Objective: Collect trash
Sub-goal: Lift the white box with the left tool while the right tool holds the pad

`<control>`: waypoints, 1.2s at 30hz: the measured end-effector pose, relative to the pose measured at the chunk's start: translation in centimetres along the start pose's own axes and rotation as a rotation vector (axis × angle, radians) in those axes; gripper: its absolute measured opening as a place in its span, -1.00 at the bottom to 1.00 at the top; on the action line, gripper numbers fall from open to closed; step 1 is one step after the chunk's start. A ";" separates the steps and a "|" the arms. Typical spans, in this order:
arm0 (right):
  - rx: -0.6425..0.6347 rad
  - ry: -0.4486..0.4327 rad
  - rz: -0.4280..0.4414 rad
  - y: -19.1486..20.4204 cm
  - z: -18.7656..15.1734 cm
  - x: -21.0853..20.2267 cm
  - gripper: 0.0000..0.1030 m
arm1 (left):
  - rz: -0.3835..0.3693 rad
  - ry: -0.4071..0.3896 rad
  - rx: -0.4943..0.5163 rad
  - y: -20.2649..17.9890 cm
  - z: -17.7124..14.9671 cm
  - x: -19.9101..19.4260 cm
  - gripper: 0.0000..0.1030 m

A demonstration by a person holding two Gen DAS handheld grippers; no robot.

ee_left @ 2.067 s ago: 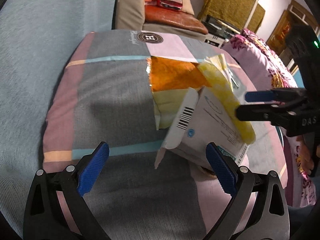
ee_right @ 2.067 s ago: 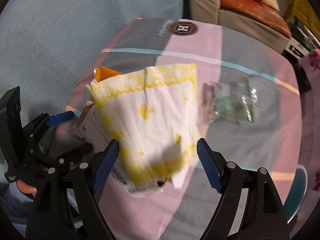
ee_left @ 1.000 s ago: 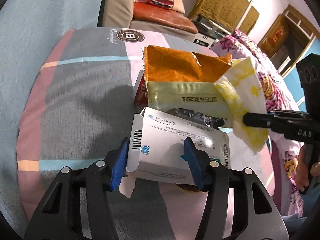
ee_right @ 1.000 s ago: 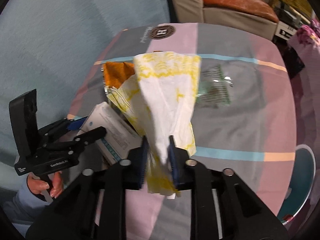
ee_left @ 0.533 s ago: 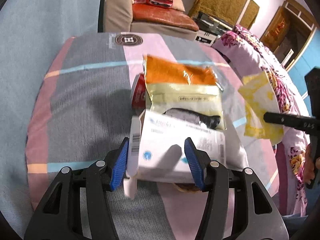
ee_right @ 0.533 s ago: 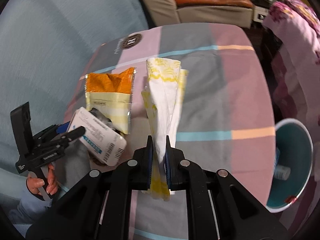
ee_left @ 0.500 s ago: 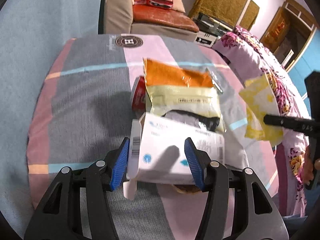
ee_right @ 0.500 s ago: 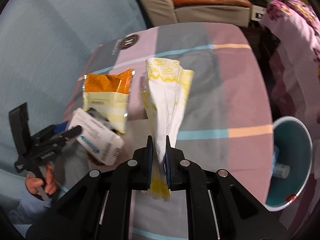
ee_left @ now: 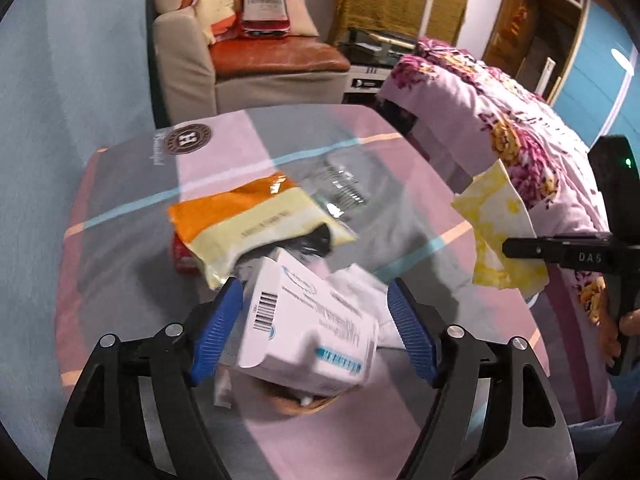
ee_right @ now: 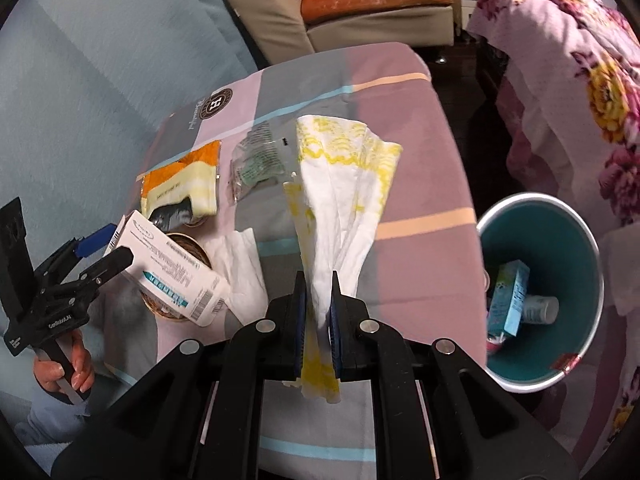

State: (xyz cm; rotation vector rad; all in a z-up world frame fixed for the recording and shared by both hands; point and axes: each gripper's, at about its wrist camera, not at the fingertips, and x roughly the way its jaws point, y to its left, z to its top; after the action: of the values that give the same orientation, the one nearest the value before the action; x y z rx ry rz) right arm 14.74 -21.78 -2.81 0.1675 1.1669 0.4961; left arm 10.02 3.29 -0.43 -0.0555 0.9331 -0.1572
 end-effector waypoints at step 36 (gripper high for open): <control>0.138 0.004 0.033 -8.1 -4.0 -1.0 -0.81 | -0.020 0.212 0.335 -10.8 0.9 9.5 0.25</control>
State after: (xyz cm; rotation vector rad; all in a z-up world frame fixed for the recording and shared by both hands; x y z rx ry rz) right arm 13.15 -29.86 -6.61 0.3053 1.2046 0.4446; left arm 15.07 -8.91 -6.23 0.2663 1.1067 -0.3408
